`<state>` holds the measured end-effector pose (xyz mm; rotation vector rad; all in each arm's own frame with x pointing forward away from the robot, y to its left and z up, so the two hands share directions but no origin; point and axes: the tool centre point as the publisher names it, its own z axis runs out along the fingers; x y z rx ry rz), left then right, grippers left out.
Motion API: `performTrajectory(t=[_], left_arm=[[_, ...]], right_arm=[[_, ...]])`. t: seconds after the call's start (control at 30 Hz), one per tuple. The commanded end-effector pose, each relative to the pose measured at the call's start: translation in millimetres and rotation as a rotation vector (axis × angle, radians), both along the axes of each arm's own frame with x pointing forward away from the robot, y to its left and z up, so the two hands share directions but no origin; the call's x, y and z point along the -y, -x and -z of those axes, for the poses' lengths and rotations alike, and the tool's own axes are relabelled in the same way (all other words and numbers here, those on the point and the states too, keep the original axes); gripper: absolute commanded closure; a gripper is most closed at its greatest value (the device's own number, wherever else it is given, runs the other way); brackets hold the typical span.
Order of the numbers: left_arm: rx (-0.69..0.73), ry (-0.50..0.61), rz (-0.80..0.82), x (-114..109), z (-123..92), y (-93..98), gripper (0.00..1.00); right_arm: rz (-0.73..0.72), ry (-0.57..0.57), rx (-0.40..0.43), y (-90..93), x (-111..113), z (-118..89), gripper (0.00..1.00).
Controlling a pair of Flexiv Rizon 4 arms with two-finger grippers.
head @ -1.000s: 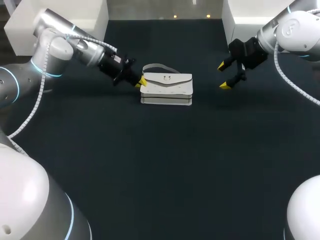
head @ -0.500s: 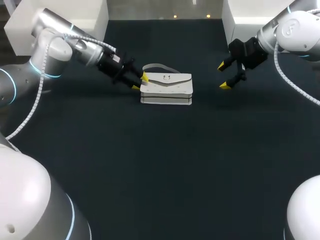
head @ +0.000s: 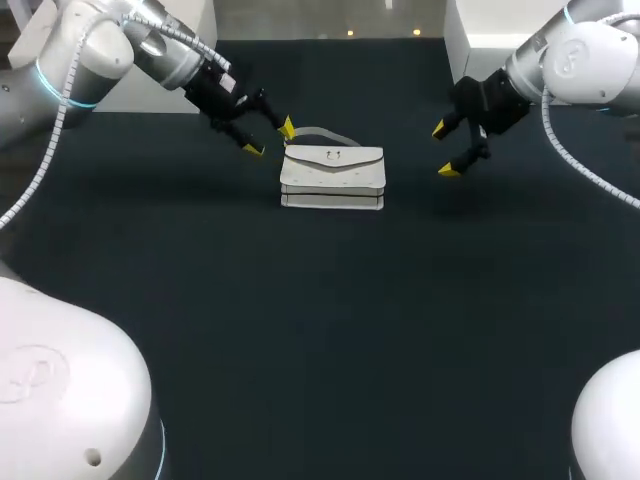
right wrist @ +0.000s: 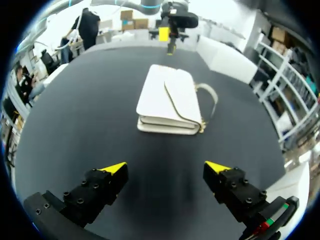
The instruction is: Pick up the bag, open it, inspect its contents, close it, and place it on the opposite side
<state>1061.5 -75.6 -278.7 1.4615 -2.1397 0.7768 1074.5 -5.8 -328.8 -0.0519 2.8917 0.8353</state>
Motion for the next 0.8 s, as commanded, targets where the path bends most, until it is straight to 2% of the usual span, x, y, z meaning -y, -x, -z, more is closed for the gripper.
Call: performTrajectory(t=[0.03, 0.43, 0.7, 0.8], left_arm=[[0.066, -0.197, 0.031, -1.7, -27.3, 1.6, 0.00], [0.227, -0.464, 0.227, -17.4, -59.6, -7.0, 0.00], [0.329, -0.542, 0.344, -28.7, -65.7, -19.5, 0.00], [0.404, -0.540, 0.410, -34.6, -66.8, -24.7, 0.00]], right_arm=[[0.016, 0.096, 0.016, 3.8, -16.5, -12.6, 0.00], [0.029, 0.283, -0.003, 9.1, -30.8, -39.2, 0.00], [0.079, 0.395, 0.016, 8.6, -37.7, -47.0, 0.00], [0.111, 0.413, 0.052, 9.1, -39.4, -51.2, 0.00]])
